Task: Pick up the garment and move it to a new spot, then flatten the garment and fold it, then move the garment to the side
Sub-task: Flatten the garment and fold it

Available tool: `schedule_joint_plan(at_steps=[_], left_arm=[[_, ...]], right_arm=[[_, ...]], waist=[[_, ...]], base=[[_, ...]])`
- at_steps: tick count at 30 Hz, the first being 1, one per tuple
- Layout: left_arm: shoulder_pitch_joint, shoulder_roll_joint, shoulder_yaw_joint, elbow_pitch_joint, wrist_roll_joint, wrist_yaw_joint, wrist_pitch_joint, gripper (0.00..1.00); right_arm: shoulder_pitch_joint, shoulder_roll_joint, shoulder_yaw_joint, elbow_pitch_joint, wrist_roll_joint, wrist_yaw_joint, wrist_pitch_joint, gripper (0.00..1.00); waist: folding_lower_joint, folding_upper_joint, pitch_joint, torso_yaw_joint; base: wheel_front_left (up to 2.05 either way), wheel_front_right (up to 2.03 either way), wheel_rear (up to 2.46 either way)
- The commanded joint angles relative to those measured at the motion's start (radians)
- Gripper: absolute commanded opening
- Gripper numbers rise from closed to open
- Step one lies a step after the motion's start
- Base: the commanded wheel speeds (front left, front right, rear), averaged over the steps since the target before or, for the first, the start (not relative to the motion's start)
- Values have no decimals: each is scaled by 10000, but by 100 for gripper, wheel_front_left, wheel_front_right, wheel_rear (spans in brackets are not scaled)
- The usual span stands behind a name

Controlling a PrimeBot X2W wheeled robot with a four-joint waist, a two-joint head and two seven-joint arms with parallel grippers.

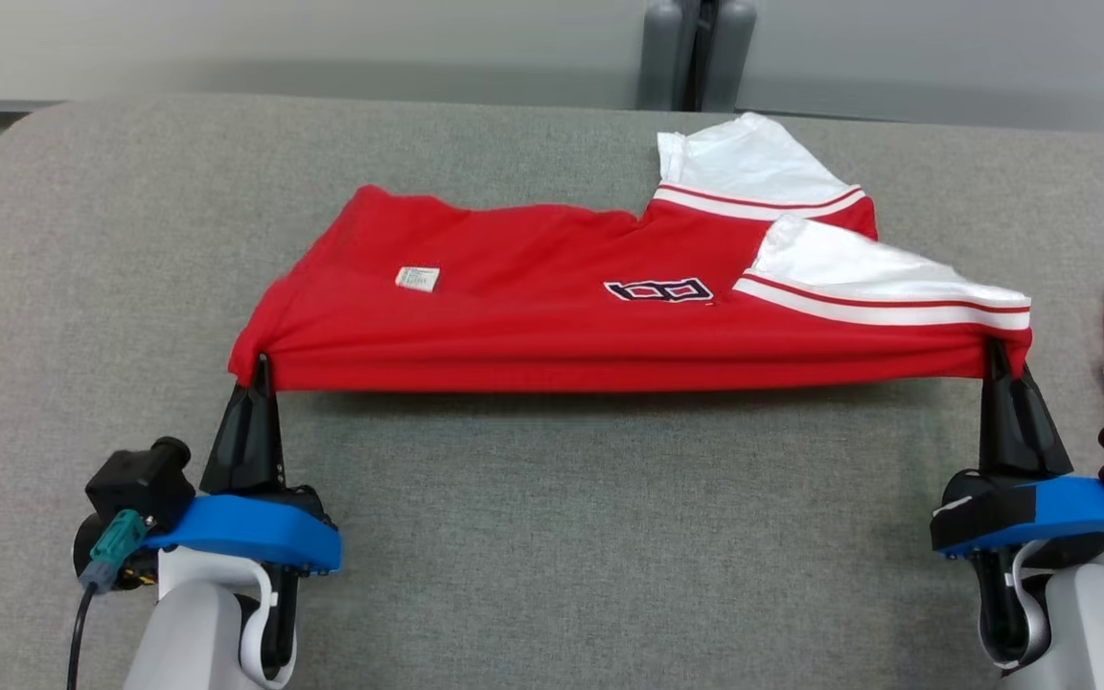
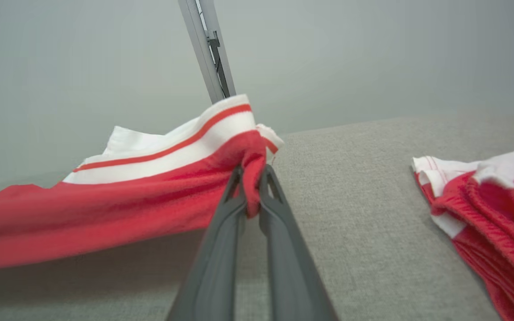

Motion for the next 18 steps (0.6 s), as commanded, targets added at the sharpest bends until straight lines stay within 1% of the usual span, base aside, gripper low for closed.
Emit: schedule_joint_plan(at_steps=[1,3,8,13,14,15,16,17,18], left_arm=[[338,87,191,-153,86,33,-25,0],[632,60,254,-231,146,35,-25,0],[1842,-34,294,142,67,33,-25,0],[2968,-61,-40,544,-332,33,-25,0],[3089,-59,-97,587,-400,33,-26,0],[3174,-64,-146,600,-450,63,-25,42],[3202,-63,-184,581,-460,82,-25,98],[3202,-65,-235,582,-452,77,-25,100],[3116,-69,-268,523,-381,76,-25,100]], right_arm=[[16,-45,-30,-114,67,-12,-7,0],[354,-45,83,-148,115,-12,-7,0],[1571,-90,589,146,382,-12,-7,0],[2789,-110,824,508,605,-12,-20,0],[2923,-103,830,527,612,-12,-20,9],[3000,-102,833,551,597,-12,-20,50],[3035,-100,829,533,572,-12,-20,100],[3024,-98,820,539,559,-10,-20,100],[2931,-123,809,499,453,-7,-20,100]], waist=[[-1,0,-316,-76],[-1,0,-604,-86],[-1,0,-1183,-138],[-1,0,-1395,-104],[-1,0,-1391,-94],[-1,0,-1368,-84],[-1,0,-1334,-76],[-1,0,-1280,-64],[-1,0,-1225,-48]], base=[[0,0,0],[0,0,0],[0,0,0],[0,0,0],[0,0,0],[0,0,0],[0,0,0],[0,0,0],[0,0,0]])
